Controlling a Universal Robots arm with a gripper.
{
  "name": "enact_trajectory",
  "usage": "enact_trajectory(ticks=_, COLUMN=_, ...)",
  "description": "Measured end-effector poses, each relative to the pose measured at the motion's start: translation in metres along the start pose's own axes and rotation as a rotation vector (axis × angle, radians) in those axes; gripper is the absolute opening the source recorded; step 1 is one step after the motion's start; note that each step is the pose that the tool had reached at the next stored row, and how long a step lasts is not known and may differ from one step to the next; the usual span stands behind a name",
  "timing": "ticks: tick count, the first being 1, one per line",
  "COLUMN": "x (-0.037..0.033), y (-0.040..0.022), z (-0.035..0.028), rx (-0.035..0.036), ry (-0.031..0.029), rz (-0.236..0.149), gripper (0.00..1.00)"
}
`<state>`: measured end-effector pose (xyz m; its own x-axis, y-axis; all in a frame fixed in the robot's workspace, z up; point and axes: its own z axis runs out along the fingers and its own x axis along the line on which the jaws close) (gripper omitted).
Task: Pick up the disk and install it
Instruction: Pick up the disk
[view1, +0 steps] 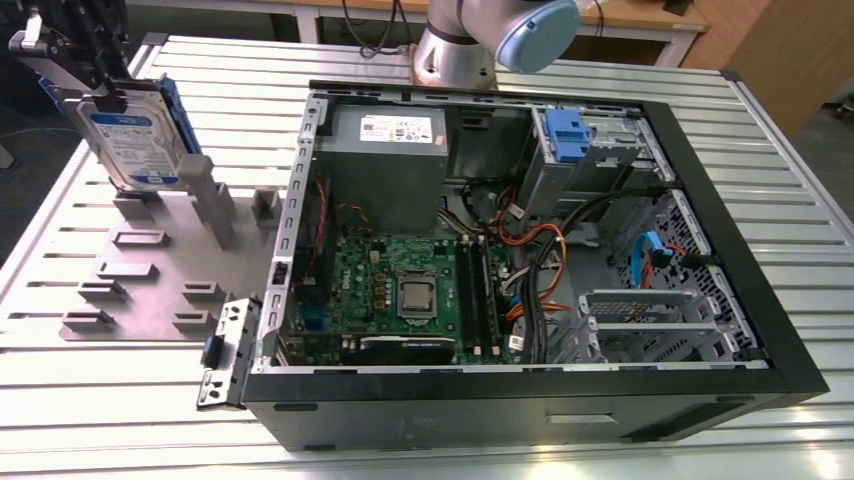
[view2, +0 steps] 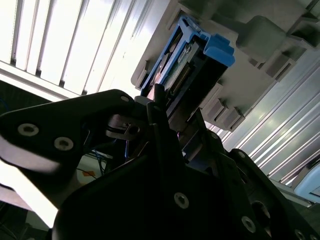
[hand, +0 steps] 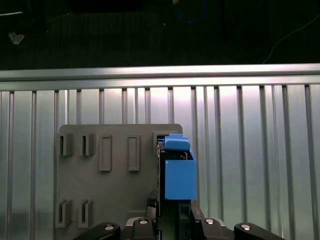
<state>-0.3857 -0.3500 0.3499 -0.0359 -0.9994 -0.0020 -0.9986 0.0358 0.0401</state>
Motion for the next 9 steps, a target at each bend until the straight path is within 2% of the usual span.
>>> enact_trajectory(ticks=9, x=0.0000, y=0.0001, z=-0.0030, rx=0.0000, ry=0.0000, rz=0.000, gripper=0.35)
